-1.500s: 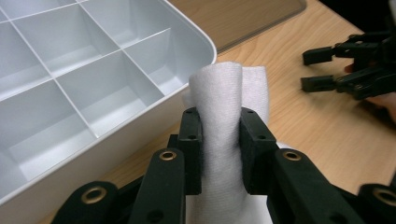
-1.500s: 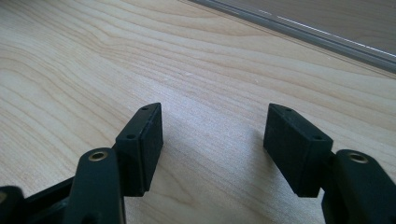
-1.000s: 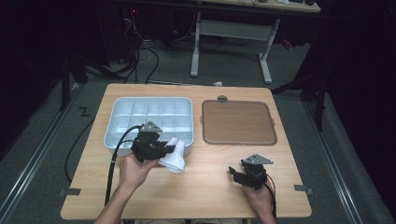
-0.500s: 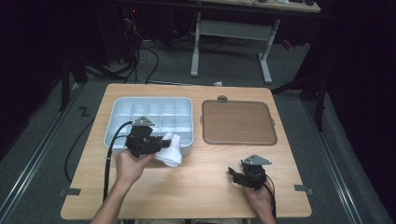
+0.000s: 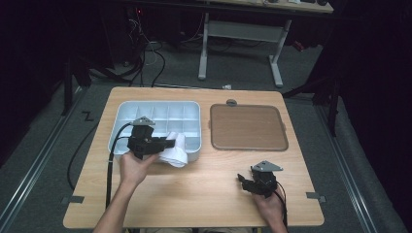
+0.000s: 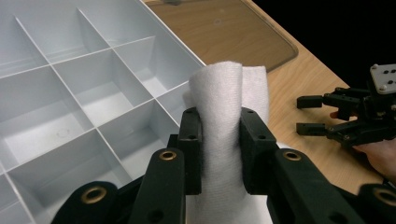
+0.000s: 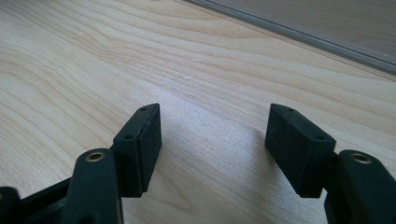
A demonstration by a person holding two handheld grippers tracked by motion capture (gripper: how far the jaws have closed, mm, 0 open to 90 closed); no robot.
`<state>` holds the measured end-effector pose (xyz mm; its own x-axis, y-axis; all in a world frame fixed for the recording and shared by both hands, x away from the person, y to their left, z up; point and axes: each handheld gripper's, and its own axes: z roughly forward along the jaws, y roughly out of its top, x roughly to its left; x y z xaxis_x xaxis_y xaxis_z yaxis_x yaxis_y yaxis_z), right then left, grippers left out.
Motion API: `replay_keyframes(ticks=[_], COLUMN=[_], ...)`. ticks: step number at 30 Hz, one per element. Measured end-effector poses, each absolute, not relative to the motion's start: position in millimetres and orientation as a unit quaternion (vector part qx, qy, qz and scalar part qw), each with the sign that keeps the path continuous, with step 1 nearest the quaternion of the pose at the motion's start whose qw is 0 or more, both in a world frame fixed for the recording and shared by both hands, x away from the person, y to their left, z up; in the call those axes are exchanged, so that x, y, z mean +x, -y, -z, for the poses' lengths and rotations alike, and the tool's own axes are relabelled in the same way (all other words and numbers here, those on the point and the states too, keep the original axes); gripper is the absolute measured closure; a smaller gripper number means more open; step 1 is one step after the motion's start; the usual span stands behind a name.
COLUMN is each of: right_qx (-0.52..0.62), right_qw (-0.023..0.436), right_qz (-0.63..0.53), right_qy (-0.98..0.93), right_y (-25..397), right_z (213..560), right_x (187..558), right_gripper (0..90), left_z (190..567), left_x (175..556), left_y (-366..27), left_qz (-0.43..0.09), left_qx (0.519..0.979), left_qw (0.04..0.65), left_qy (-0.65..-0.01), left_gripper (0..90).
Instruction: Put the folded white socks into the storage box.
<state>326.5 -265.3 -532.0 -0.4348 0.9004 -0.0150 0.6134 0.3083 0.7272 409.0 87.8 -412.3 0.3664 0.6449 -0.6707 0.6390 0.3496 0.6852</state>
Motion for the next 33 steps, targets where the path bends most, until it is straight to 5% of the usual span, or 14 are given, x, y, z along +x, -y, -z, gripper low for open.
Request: replay_keyframes(ticks=[16,33], right_qx=[0.484,0.486], right_qw=[0.219,0.221], right_qz=[-0.330,-0.329], right_qy=[-0.780,-0.779], right_y=[264.6,263.4], right_z=[532.1,532.2], right_x=[326.2,326.4], right_gripper=[36.6,36.2], left_z=[406.0,440.0], left_x=[429.7,449.5], left_y=[-107.6,-126.1], left_qz=[-0.035,-0.046], left_qx=[0.558,0.515], left_qw=[0.597,0.605], left_qy=[-0.576,-0.605], left_gripper=[73.6,73.6])
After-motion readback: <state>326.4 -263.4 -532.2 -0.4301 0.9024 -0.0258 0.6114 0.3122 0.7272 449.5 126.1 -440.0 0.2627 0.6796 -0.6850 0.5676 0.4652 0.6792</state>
